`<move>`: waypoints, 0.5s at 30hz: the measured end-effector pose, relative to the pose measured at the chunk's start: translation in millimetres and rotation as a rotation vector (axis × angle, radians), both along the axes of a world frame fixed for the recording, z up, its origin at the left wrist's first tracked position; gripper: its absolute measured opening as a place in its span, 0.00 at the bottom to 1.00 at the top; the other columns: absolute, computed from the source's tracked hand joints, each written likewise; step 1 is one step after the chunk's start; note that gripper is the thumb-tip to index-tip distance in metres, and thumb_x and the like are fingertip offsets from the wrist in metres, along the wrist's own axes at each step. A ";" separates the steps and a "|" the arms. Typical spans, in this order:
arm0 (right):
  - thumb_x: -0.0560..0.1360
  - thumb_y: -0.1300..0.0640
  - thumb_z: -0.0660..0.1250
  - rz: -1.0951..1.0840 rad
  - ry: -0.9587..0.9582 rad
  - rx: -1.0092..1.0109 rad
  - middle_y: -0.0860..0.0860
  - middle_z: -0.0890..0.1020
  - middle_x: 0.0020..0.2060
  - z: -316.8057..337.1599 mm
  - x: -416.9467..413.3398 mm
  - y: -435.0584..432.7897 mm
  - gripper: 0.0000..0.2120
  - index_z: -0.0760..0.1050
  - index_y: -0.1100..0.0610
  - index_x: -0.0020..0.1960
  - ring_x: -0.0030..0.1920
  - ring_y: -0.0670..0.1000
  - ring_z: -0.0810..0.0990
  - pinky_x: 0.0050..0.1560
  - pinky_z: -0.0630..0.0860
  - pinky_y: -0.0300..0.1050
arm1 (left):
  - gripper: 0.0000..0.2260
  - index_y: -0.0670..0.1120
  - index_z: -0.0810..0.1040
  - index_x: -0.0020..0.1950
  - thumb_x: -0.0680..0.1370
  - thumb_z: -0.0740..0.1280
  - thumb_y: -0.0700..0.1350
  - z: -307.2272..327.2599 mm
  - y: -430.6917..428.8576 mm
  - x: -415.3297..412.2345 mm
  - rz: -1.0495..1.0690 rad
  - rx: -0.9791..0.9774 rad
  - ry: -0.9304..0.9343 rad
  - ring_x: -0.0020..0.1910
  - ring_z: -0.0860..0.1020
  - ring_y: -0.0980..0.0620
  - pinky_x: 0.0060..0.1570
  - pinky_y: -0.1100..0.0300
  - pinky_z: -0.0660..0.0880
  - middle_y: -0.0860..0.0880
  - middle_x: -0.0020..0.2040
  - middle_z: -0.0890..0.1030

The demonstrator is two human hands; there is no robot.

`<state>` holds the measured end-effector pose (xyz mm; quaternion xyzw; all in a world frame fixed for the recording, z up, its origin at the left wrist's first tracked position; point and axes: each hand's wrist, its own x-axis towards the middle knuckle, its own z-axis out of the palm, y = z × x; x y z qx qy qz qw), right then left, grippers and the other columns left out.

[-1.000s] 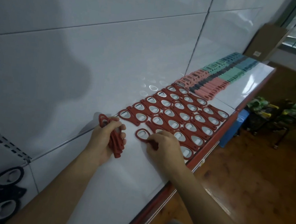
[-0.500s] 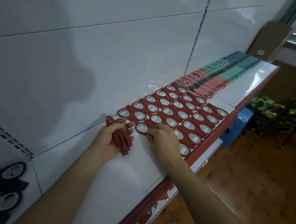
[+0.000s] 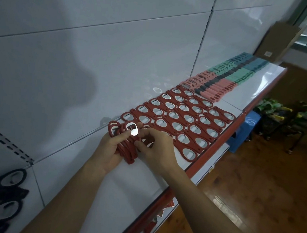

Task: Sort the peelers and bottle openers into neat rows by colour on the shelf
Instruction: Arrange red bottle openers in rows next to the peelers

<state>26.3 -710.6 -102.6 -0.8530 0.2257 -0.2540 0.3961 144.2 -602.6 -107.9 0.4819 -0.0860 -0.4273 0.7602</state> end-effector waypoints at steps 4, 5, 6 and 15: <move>0.75 0.58 0.74 -0.082 -0.012 -0.056 0.38 0.81 0.42 -1.1 -13.8 -0.9 0.06 0.83 0.50 0.51 0.43 0.41 0.80 0.44 0.79 0.34 | 0.16 0.36 0.78 0.67 0.80 0.66 0.38 3.2 -3.6 -2.1 0.101 0.040 0.109 0.55 0.85 0.42 0.53 0.47 0.82 0.38 0.60 0.83; 0.75 0.58 0.74 -0.118 -0.010 -0.063 0.37 0.81 0.43 -0.6 -20.8 -3.2 0.07 0.83 0.50 0.53 0.43 0.40 0.80 0.44 0.78 0.31 | 0.15 0.36 0.78 0.66 0.80 0.65 0.38 4.8 -3.6 -4.7 0.078 0.028 0.146 0.54 0.85 0.42 0.51 0.45 0.83 0.38 0.60 0.84; 0.75 0.58 0.74 -0.152 0.002 -0.071 0.38 0.82 0.44 -0.4 -29.1 -6.4 0.09 0.84 0.50 0.54 0.43 0.39 0.80 0.44 0.77 0.29 | 0.15 0.38 0.78 0.67 0.81 0.64 0.39 5.9 -3.8 -6.9 0.034 0.005 0.179 0.56 0.84 0.40 0.53 0.40 0.82 0.39 0.61 0.83; 0.81 0.53 0.69 -0.279 0.224 -0.202 0.42 0.83 0.59 -8.8 -97.9 -15.2 0.11 0.82 0.47 0.62 0.58 0.46 0.80 0.61 0.74 0.37 | 0.15 0.43 0.76 0.65 0.82 0.65 0.49 12.1 -8.6 -13.2 -0.104 0.006 0.258 0.41 0.83 0.49 0.36 0.58 0.80 0.43 0.64 0.83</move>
